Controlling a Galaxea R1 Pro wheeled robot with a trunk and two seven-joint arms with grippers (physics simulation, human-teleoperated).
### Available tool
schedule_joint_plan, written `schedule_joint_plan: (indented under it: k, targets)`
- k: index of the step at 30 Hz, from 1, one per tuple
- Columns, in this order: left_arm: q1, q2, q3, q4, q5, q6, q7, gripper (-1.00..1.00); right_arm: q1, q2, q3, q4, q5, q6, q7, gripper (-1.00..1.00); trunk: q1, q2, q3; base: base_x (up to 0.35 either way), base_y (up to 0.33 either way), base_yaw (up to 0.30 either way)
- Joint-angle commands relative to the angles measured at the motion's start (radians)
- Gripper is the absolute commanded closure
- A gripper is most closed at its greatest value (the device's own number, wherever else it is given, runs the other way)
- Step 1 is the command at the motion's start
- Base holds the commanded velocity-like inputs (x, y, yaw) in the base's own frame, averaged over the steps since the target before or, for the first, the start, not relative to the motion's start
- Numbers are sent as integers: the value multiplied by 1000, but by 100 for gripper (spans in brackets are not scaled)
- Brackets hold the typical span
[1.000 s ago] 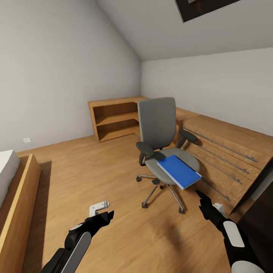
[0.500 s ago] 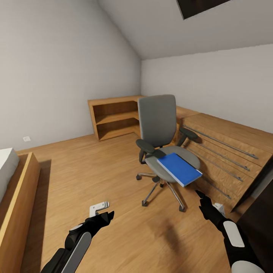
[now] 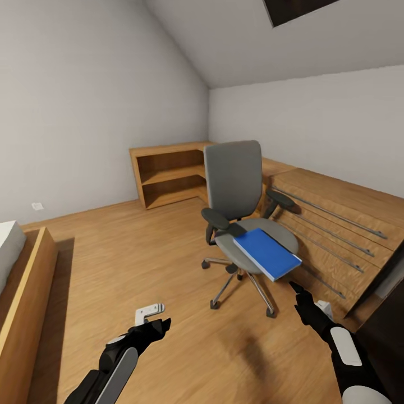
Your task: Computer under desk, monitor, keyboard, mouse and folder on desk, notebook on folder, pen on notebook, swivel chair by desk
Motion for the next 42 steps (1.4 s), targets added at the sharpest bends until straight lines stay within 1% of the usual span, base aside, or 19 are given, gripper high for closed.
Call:
schedule_joint_plan:
  k: [1,6,16,24,39,42]
  targets:
    - [-1,1,-5,-1,10,0,11,-100,-1,0,-4,0,-2,7,2,-100,0,0,-1,131,0,0]
    - [-1,1,-11,0,9,-1,12,-100,-1,0,-4,0,-2,7,2,-100,0,0,-1,224,0,0]
    - [-1,1,-14,0,9,0,12,-100,-1,0,-4,0,-2,7,2,-100,0,0,-1,141,0,0]
    - [-1,1,-15,2,9,0,12,-100,-1,0,-4,0,-2,7,1,-100,0,0,-1,221,-39,0]
    - [-1,0,-16,2,10,1,14,-100,-1,-4,-5,1,-2,5,0,-100,0,0,-1,27,-6,0]
    - [-1,0,-16,2,10,1,15,-100,-1,-4,-5,1,-2,5,0,-100,12,-21,-10,0,0,0]
